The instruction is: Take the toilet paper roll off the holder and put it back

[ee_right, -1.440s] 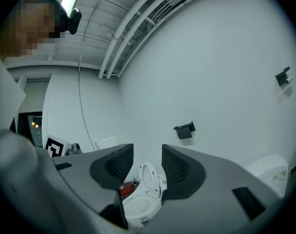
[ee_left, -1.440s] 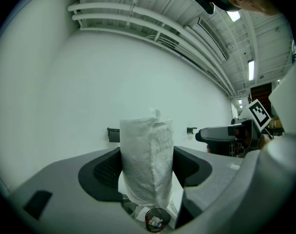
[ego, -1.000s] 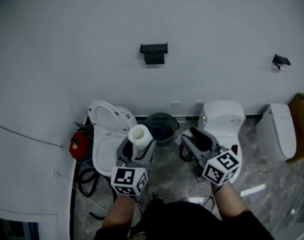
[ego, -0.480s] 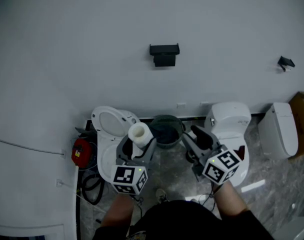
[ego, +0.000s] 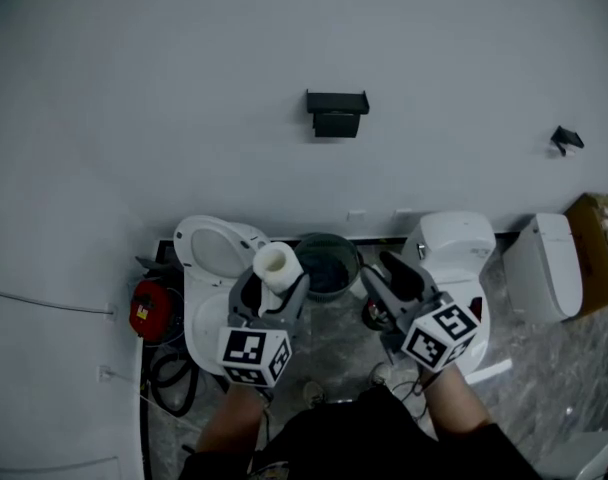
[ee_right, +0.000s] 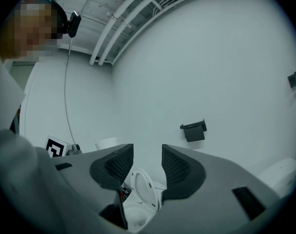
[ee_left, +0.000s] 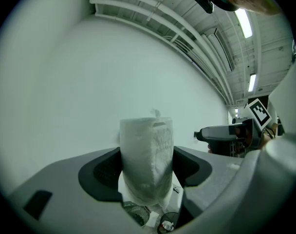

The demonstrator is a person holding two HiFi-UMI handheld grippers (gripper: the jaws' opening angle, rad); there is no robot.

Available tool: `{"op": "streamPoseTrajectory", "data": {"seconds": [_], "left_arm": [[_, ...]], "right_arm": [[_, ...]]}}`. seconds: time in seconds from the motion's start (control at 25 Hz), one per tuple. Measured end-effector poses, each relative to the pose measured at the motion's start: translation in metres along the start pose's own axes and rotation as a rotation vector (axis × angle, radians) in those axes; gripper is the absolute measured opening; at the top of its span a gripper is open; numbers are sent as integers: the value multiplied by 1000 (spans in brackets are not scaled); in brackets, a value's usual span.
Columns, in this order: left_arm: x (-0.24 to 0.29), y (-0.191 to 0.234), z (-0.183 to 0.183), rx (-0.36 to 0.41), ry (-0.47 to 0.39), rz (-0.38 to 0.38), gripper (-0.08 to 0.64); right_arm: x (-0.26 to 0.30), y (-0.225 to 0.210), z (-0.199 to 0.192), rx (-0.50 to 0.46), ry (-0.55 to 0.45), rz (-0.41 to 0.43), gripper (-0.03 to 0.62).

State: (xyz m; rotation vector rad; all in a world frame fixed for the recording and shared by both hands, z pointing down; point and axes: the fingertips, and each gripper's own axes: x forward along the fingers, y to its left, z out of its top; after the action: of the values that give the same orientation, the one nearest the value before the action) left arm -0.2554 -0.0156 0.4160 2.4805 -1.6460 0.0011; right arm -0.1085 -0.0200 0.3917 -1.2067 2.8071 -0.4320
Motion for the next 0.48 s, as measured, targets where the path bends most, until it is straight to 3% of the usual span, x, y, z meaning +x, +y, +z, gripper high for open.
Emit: {"op": "streamPoseTrajectory", "data": {"seconds": [0.48], "left_arm": [[52,2,7,28,15,88,307]], "right_arm": [[36,-54,12,31,-4,96,166]]}}
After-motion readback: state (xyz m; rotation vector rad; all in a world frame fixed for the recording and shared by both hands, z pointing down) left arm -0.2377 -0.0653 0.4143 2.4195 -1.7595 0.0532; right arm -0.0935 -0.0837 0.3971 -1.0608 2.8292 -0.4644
